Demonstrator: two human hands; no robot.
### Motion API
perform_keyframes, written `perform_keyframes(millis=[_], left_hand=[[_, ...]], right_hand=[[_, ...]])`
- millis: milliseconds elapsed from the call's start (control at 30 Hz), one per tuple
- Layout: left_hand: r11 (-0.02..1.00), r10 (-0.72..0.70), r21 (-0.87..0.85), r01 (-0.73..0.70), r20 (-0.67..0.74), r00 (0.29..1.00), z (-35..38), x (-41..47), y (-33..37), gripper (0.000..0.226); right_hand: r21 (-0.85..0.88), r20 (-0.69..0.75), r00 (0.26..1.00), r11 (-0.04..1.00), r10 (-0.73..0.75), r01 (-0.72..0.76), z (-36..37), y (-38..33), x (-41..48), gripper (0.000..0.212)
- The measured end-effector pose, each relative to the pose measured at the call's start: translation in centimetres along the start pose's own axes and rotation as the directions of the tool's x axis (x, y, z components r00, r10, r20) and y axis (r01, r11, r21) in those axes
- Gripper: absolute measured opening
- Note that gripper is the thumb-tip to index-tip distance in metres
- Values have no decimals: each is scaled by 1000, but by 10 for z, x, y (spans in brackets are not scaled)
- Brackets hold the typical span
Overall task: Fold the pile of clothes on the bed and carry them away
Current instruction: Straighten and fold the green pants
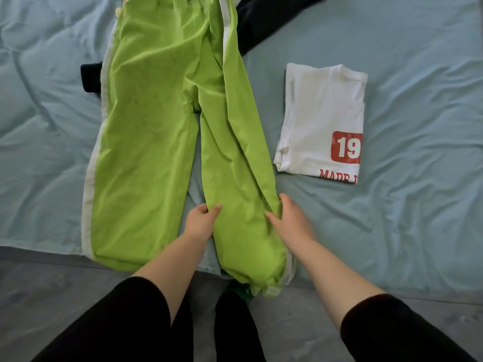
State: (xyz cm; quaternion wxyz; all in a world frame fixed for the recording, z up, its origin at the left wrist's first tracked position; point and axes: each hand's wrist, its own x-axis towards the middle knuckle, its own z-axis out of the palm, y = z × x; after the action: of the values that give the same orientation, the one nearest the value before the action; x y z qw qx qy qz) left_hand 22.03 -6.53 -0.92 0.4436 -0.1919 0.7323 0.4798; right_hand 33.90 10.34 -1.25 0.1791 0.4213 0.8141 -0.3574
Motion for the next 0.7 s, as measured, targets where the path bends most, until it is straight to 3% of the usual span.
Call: perform_keyframes(millis=[33,100,167,233,267,333,400,467,533,600,700], left_hand=[[1000,-1,2,1,-3,1000,-2,-1,-1,12],[999,-26,22,26,-11,1000,-12,-10,-10,21],[991,-80,101,82,-23,997,-26,-22,-29,25],[978,-183,107,181,10,983,-36,-35,-47,19],[970,-223,104,219,24,975,-38,-41,-52,16],[969,-228,107,224,24,973,-39,-42,-50,15],[985,-146,93,145,4,989,-37,-34,-38,21],[996,-65,57,66,-25,998,-31,-20,-15,24],[1000,-15,11,16,-51,999,-22,-2,8,28],[1000,21,-16,-22,-80,997,-16,14,24,33],[998,64,-9,-66,-128,990,-22,26,28,15]], right_hand=[[33,-44,999,999,26,-25,2,0,0,21],[288,-63,986,949,151,-127,6,10,-8,28],[515,122,957,808,262,-287,12,27,-24,31],[497,344,887,742,306,-449,21,43,-44,36],[416,385,871,785,306,-459,23,49,-51,36],[255,315,909,898,274,-359,24,52,-51,32],[207,173,957,941,235,-268,16,38,-41,27],[195,57,989,970,136,-145,8,14,-24,39],[180,2,998,982,56,-55,4,-11,-4,45],[180,-60,998,984,16,-5,1,-35,13,32],[278,-236,972,958,5,63,-7,-54,30,25]])
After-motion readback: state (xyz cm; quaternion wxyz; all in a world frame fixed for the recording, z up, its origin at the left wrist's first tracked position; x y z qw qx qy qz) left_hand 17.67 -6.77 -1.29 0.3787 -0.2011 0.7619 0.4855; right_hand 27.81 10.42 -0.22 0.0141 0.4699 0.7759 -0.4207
